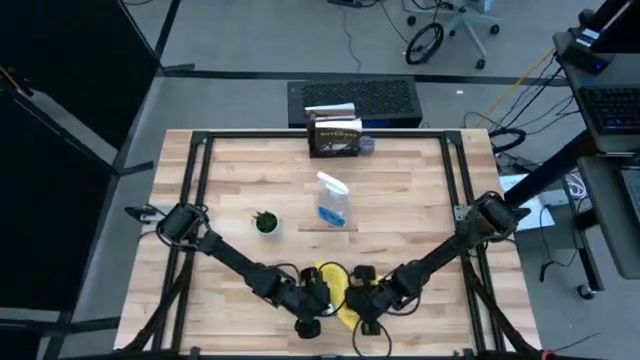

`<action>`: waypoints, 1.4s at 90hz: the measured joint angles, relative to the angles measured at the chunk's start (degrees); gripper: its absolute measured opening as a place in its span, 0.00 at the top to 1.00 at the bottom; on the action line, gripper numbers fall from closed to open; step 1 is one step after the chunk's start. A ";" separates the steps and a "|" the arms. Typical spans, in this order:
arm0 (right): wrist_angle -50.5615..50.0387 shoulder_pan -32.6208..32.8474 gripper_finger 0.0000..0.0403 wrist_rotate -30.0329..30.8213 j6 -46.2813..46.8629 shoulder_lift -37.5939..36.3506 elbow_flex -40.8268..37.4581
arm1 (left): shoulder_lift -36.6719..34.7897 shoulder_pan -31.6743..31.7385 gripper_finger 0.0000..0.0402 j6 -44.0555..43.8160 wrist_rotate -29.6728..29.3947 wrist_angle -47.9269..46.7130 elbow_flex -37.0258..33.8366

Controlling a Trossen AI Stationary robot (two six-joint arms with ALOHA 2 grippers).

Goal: Apply microfiber cloth
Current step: Wipe the front of the cellphone with a microfiber cloth

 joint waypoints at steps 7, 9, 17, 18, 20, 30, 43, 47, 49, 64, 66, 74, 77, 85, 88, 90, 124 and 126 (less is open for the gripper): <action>-7.12 0.73 0.98 -0.74 1.68 -2.14 -0.07 | 0.02 -0.11 0.91 0.02 -0.02 0.00 0.00; -9.30 0.83 0.98 -0.87 2.03 -2.87 -0.13 | 0.02 -0.11 0.91 0.03 -0.04 0.00 0.00; -16.15 1.21 0.98 1.15 3.84 -5.40 -0.86 | 0.02 -0.11 0.91 0.07 -0.04 0.10 -0.02; -16.29 1.21 0.98 1.62 4.05 -5.84 -0.84 | 0.02 -0.11 0.91 0.06 -0.04 0.12 -0.02; -16.35 1.20 0.98 2.71 4.39 -6.77 -0.83 | 0.02 -0.11 0.91 0.04 -0.04 0.14 -0.02; -9.86 0.61 0.98 11.69 4.10 -10.82 -0.57 | 0.04 -0.20 0.91 0.09 -0.04 0.35 -0.07; 6.79 -1.16 0.98 16.76 -3.01 -10.01 -0.50 | 0.04 -0.20 0.91 0.08 -0.04 0.48 -0.07; 11.03 -1.76 0.98 16.72 -4.49 -8.85 -0.44 | 0.04 -0.20 0.91 0.07 -0.14 0.50 -0.09; 12.61 -2.01 0.98 16.70 -5.10 -8.09 -0.44 | 0.04 -0.21 0.91 0.07 -0.25 0.50 -0.09; 15.88 -3.93 0.97 12.12 -3.96 -0.74 -0.44 | 0.04 -0.20 0.91 1.27 -0.26 0.53 -0.09; 15.81 -4.03 0.97 10.95 -3.59 0.16 -0.45 | 0.04 -0.20 0.91 1.28 -0.24 0.56 -0.09; 15.01 -4.13 0.97 7.70 -2.33 2.71 -0.04 | 0.07 -0.22 0.91 1.44 -0.23 0.57 -0.09; 13.87 -4.11 0.97 6.51 -1.54 2.88 0.00 | 0.07 -0.24 0.91 1.46 -0.22 0.58 -0.09; 8.21 -2.77 0.97 6.62 0.18 2.56 0.30 | 0.09 -0.25 0.91 1.54 -0.19 0.74 -0.09; 4.54 -1.98 0.97 6.63 0.76 1.76 0.19 | 0.09 -0.24 0.91 1.58 -0.20 0.72 -0.07; 2.48 -1.47 0.97 6.62 1.13 1.36 0.09 | 0.09 -0.24 0.91 1.63 -0.20 0.72 -0.08; -16.55 4.48 0.97 8.04 8.11 -5.16 -0.51 | 0.09 -0.26 0.91 1.49 -0.26 0.81 -0.11; -15.40 4.23 0.97 9.33 8.12 -5.62 -0.26 | 0.09 -0.27 0.91 1.46 -0.33 0.81 -0.13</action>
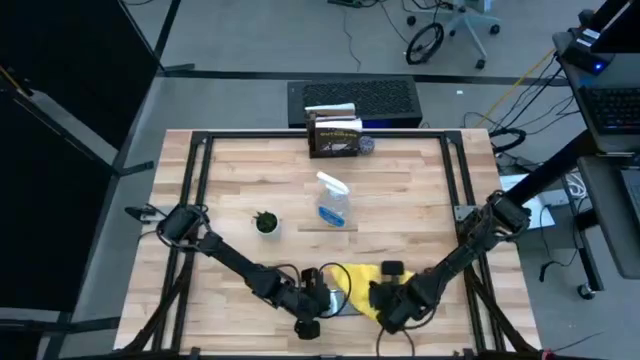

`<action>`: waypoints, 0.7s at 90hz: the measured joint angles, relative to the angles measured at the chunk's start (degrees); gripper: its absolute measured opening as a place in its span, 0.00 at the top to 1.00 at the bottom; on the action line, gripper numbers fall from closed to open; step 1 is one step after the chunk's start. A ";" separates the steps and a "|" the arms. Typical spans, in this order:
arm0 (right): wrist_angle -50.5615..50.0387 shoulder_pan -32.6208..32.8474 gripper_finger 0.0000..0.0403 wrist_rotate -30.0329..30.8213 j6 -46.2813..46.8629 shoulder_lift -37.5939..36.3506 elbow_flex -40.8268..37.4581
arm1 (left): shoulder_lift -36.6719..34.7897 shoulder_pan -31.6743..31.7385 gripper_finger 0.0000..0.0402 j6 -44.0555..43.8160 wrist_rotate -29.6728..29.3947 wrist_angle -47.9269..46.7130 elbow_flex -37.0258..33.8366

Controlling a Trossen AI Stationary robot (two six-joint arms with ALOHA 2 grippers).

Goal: Apply microfiber cloth
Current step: Wipe the front of the cellphone with a microfiber cloth

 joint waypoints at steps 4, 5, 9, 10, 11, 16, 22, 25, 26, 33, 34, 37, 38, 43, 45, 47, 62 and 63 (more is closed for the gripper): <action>4.50 -0.36 0.97 3.63 -0.39 -1.04 1.02 | 0.00 0.01 0.91 -0.02 0.03 0.02 0.00; 6.02 -0.44 0.97 4.65 -0.76 -1.31 1.29 | 0.00 0.01 0.91 -0.02 0.05 0.02 0.00; 11.78 -0.75 0.97 8.82 -3.01 -1.98 2.15 | 0.00 0.01 0.91 0.00 0.04 0.02 0.00; 13.18 -0.82 0.97 9.64 -3.79 -2.06 2.27 | 0.00 -0.01 0.91 0.01 0.02 0.02 0.00; 14.63 -0.86 0.97 10.39 -4.61 -2.10 2.36 | 0.00 -0.02 0.91 0.02 -0.01 0.03 0.00; 21.63 -1.07 0.97 12.57 -9.45 -1.55 2.42 | 0.00 0.01 0.91 0.04 -0.02 0.07 0.00; 27.71 -1.93 0.97 11.89 -13.17 0.27 2.34 | 0.00 0.01 0.91 -0.01 -0.07 0.07 -0.02; 29.32 -2.59 0.97 11.28 -13.61 1.11 2.27 | 0.00 0.01 0.91 -0.02 -0.13 0.07 -0.02; 29.72 -2.81 0.97 10.97 -13.60 1.42 2.27 | 0.00 0.01 0.91 -0.02 -0.13 0.07 -0.02; 31.46 -4.14 0.97 9.20 -12.70 3.69 2.38 | 0.00 0.01 0.91 0.00 -0.11 0.07 -0.02; 31.45 -4.30 0.97 8.95 -12.45 4.07 2.38 | 0.00 0.01 0.91 0.00 -0.11 0.07 -0.02; 31.27 -4.75 0.97 8.18 -11.85 5.31 2.38 | 0.00 0.01 0.91 -0.02 -0.13 0.07 -0.02; 31.17 -4.91 0.97 7.71 -11.69 5.70 2.38 | 0.00 0.01 0.91 -0.02 -0.13 0.07 -0.02; 30.72 -5.41 0.97 5.16 -11.08 7.97 2.38 | 0.00 0.01 0.91 -0.01 -0.11 0.07 -0.02; 30.25 -5.63 0.97 3.91 -10.83 8.70 2.38 | 0.00 0.01 0.91 0.05 -0.11 0.07 -0.01; 29.98 -5.79 0.97 2.96 -10.65 9.34 2.38 | 0.00 0.01 0.91 0.08 -0.11 0.07 -0.02; 22.35 -5.60 0.97 -2.00 -6.97 10.00 3.10 | 0.00 0.01 0.91 0.09 -0.09 0.02 0.00; 21.24 -5.40 0.97 -2.08 -6.64 9.79 3.08 | 0.00 0.01 0.91 0.09 -0.11 0.02 0.00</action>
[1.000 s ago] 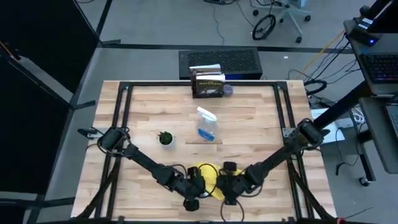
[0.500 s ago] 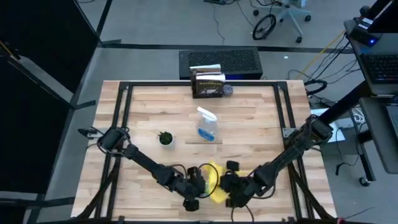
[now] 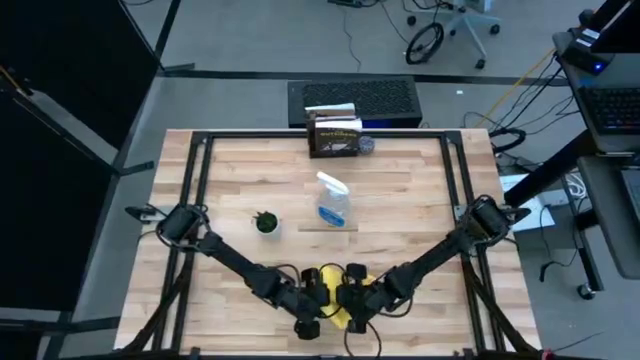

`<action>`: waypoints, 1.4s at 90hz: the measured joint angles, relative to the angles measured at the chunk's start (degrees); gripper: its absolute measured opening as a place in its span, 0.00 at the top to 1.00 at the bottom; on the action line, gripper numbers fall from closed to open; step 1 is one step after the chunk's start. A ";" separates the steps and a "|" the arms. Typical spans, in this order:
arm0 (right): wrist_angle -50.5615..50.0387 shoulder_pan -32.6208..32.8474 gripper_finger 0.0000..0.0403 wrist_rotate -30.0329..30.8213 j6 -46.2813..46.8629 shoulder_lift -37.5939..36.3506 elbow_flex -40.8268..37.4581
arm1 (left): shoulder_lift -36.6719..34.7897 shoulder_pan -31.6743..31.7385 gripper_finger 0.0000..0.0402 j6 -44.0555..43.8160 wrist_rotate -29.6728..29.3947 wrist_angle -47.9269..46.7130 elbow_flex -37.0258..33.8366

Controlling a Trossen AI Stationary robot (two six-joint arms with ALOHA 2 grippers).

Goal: Apply microfiber cloth
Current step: Wipe the front of the cellphone with a microfiber cloth

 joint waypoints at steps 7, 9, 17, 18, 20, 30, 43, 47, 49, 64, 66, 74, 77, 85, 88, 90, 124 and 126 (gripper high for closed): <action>-6.06 1.64 0.97 -0.18 1.80 -1.30 -0.18 | 0.00 0.00 0.91 0.13 0.02 -0.01 0.00; -7.16 2.06 0.97 -0.19 2.41 -1.64 -0.18 | 0.00 0.00 0.91 0.13 0.02 -0.02 0.00; -13.19 3.87 0.97 -0.77 4.31 -3.29 -0.26 | 0.00 0.01 0.91 0.01 0.01 -0.02 0.00; -14.04 4.13 0.97 -0.78 4.63 -3.51 -0.30 | 0.00 0.01 0.91 0.02 0.03 -0.02 0.00; -15.57 4.67 0.97 -0.81 5.18 -3.84 -0.34 | 0.00 0.00 0.91 0.03 0.02 -0.02 0.00; -22.20 6.41 0.97 -1.83 7.98 -6.23 -0.76 | 0.00 0.00 0.91 0.04 0.00 -0.02 0.00; -24.66 7.35 0.97 1.62 10.21 -11.28 -1.00 | -0.59 0.00 0.91 0.04 0.05 -0.09 0.02; -23.73 7.29 0.97 4.52 10.75 -12.96 -0.89 | -0.88 0.02 0.91 0.00 0.36 -0.55 0.29; -23.35 7.29 0.97 6.32 10.95 -13.74 -0.85 | -1.02 0.02 0.91 -0.03 0.49 -1.01 0.54; -17.91 7.26 0.97 20.09 8.63 -17.42 -0.77 | -4.53 -0.57 0.91 -0.03 2.16 -5.12 1.66; -16.68 7.08 0.97 21.50 7.74 -17.46 -0.77 | -5.28 -0.78 0.91 -0.29 2.12 -5.40 1.68; -10.42 6.18 0.97 23.42 3.46 -16.63 -0.75 | -8.65 -2.43 0.91 -0.56 -0.54 -7.41 2.06; -7.95 5.72 0.97 23.28 2.00 -16.02 -0.75 | -9.33 -3.24 0.91 -0.95 -2.51 -8.52 2.15; -1.89 4.75 0.97 23.30 -0.65 -13.64 -0.73 | -9.14 -5.47 0.91 -3.39 -7.48 -10.52 2.09; 0.05 4.34 0.97 23.23 -1.49 -12.69 -0.73 | -8.96 -6.21 0.91 -3.57 -8.70 -11.03 1.91; 1.34 4.03 0.97 23.15 -2.14 -12.02 -0.73 | -8.85 -6.61 0.91 -3.58 -9.32 -11.01 1.86; 20.16 -0.95 0.97 14.26 -7.16 -2.84 -0.62 | -1.53 -5.56 0.91 -5.07 -8.17 2.28 0.61; 20.33 -1.23 0.97 14.17 -7.04 -2.31 -0.62 | -0.99 -5.29 0.91 -5.07 -7.82 2.15 0.57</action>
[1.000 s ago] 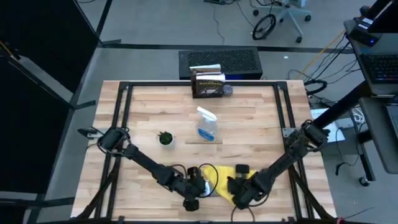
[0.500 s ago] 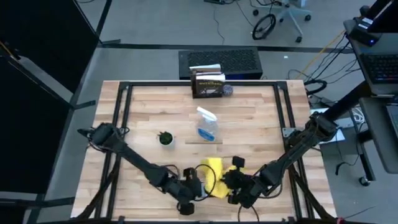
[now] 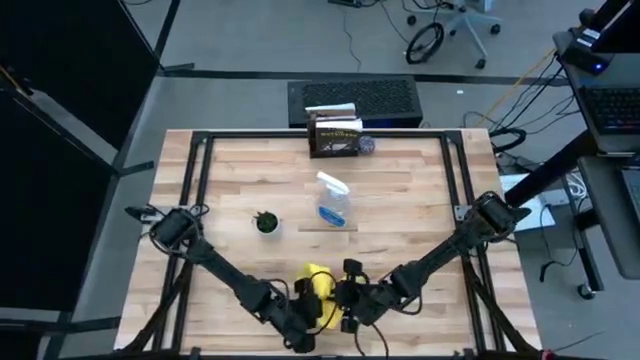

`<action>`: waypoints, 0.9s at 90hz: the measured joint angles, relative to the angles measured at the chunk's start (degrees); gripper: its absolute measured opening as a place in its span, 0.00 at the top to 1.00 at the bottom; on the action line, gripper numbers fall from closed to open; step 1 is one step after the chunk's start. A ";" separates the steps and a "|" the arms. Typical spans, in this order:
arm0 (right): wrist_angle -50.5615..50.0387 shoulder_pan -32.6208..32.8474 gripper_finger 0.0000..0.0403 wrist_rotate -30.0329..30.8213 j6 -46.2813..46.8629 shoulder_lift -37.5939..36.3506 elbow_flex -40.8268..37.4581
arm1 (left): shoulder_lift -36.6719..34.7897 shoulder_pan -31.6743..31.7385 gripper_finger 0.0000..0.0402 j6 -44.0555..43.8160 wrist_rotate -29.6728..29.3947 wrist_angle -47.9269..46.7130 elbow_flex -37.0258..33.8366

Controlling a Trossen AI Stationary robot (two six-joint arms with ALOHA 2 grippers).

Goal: Apply microfiber cloth
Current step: Wipe the front of the cellphone with a microfiber cloth

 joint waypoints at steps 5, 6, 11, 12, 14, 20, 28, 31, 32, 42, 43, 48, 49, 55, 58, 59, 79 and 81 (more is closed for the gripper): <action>0.88 -0.60 0.97 -0.12 0.70 1.45 -0.02 | 1.19 0.44 0.91 -0.11 0.59 1.30 0.19; 1.15 -0.71 0.97 -0.16 0.97 1.76 -0.02 | 1.35 0.52 0.91 -0.23 1.28 1.34 0.17; 2.35 -1.24 0.97 -0.96 2.51 3.35 -0.02 | 2.04 0.66 0.91 -0.11 1.71 2.18 0.18; 2.70 -1.38 0.97 -1.35 2.80 3.66 -0.02 | 2.17 0.69 0.91 -0.09 1.93 2.40 0.22; 3.06 -1.61 0.97 -2.67 3.27 4.26 0.00 | 2.36 0.85 0.91 -0.02 2.43 2.63 0.30; 3.89 -2.17 0.97 -8.54 4.13 6.35 0.00 | 2.71 1.07 0.91 0.02 3.72 2.57 0.28; 6.47 -2.93 0.97 -15.30 4.21 8.53 0.31 | 3.09 1.34 0.91 -0.08 4.90 2.49 0.28; 7.00 -3.20 0.97 -17.03 4.21 9.15 0.37 | 3.11 1.36 0.91 -0.07 4.88 2.47 0.27; 7.03 -3.26 0.97 -17.38 4.21 9.35 0.40 | 3.11 1.34 0.91 -0.07 4.87 2.49 0.26; 4.41 -3.68 0.97 -20.94 5.55 9.31 0.48 | 3.15 1.40 0.91 -0.20 5.08 2.39 0.22; 3.87 -3.68 0.97 -21.32 5.73 9.09 0.51 | 3.15 1.40 0.91 -0.20 5.14 2.38 0.22; 1.09 -3.49 0.97 -22.56 6.39 8.19 0.53 | 3.18 1.48 0.91 -0.16 5.50 2.46 0.24; 0.48 -3.38 0.97 -22.57 6.47 7.91 0.52 | 3.18 1.50 0.91 -0.12 5.50 2.44 0.24; -3.69 -2.73 0.97 -23.32 6.13 6.21 0.43 | 3.20 1.57 0.91 0.06 5.47 2.43 0.25; -5.92 -2.36 0.97 -23.71 5.90 5.23 0.42 | 3.20 1.61 0.91 0.07 5.44 2.36 0.24; -6.60 -2.27 0.97 -23.83 5.76 4.94 0.42 | 3.20 1.62 0.91 0.07 5.43 2.35 0.24; -18.82 0.46 0.97 -23.87 6.12 0.30 0.17 | 3.20 2.08 0.91 -1.87 5.19 1.63 0.22; -19.86 0.82 0.97 -23.87 6.13 -0.09 0.13 | 3.20 2.16 0.91 -2.42 5.19 1.57 0.22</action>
